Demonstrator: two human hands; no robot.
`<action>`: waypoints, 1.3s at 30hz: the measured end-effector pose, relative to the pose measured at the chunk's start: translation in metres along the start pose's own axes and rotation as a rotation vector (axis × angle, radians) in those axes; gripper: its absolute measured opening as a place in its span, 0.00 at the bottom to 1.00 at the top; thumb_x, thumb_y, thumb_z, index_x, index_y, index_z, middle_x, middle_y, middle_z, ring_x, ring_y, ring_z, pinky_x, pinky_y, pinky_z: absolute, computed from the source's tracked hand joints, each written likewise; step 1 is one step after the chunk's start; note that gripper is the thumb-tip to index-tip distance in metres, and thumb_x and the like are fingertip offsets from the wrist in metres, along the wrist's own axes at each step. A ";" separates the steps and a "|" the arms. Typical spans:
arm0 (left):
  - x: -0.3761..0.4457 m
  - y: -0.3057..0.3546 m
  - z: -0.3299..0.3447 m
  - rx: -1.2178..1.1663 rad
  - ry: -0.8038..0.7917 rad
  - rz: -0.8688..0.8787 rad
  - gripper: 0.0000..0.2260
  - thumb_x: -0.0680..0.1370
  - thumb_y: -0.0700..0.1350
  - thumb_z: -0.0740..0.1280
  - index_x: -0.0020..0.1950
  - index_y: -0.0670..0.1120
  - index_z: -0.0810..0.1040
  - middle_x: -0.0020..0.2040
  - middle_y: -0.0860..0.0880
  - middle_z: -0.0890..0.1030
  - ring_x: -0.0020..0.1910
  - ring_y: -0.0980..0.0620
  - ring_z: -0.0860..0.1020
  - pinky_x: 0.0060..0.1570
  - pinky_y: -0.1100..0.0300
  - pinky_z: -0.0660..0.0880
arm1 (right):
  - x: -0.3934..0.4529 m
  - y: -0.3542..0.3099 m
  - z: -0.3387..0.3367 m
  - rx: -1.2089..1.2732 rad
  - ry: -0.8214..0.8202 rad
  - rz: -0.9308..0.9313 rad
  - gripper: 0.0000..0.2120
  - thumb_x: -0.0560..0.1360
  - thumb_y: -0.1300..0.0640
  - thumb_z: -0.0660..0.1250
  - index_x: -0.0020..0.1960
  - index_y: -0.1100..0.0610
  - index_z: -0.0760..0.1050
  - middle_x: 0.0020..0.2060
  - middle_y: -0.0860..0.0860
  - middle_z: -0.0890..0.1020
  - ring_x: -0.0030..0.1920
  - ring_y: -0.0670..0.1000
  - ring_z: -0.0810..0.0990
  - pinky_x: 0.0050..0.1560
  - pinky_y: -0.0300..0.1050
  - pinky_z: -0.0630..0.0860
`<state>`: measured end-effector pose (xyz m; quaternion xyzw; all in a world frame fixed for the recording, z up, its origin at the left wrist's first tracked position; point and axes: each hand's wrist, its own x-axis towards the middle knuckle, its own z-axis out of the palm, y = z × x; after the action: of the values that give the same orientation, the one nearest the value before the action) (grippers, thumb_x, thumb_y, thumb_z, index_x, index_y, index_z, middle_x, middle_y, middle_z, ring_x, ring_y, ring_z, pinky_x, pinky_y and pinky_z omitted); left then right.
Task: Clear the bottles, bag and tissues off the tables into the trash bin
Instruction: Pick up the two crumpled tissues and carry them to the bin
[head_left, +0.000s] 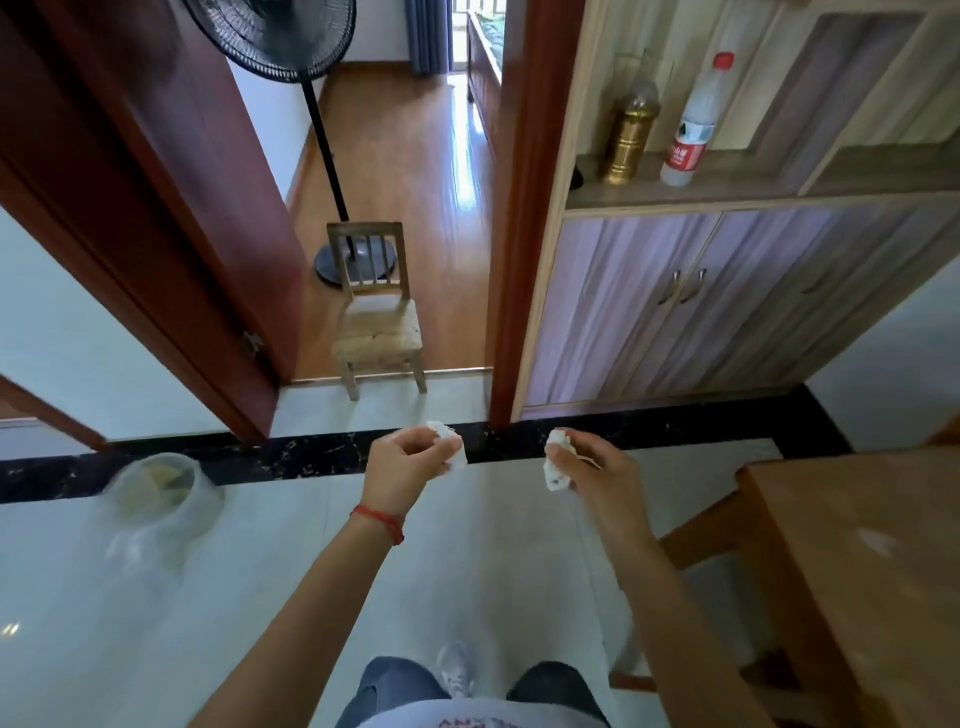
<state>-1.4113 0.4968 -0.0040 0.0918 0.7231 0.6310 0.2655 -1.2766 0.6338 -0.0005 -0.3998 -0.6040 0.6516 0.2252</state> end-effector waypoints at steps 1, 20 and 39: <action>0.016 0.005 0.002 -0.006 -0.006 -0.010 0.10 0.71 0.38 0.72 0.29 0.46 0.78 0.27 0.55 0.77 0.31 0.58 0.76 0.33 0.70 0.75 | 0.013 -0.003 0.004 0.010 0.011 0.007 0.05 0.71 0.63 0.71 0.45 0.55 0.80 0.35 0.46 0.81 0.35 0.43 0.78 0.37 0.32 0.75; 0.269 0.082 0.126 0.067 -0.197 0.009 0.07 0.71 0.38 0.71 0.34 0.45 0.79 0.31 0.51 0.79 0.33 0.55 0.77 0.37 0.65 0.77 | 0.273 -0.052 -0.013 0.060 0.168 -0.009 0.11 0.71 0.66 0.70 0.38 0.49 0.80 0.26 0.42 0.81 0.30 0.40 0.79 0.38 0.38 0.76; 0.341 0.131 0.343 0.257 -0.999 0.030 0.10 0.73 0.30 0.65 0.33 0.39 0.77 0.21 0.55 0.78 0.24 0.63 0.75 0.31 0.71 0.75 | 0.302 -0.051 -0.106 0.260 0.924 0.070 0.05 0.72 0.63 0.70 0.47 0.59 0.80 0.35 0.53 0.82 0.36 0.49 0.80 0.46 0.48 0.78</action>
<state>-1.5533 0.9767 0.0096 0.4243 0.5785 0.4200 0.5558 -1.3764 0.9411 -0.0214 -0.6361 -0.3404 0.4830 0.4962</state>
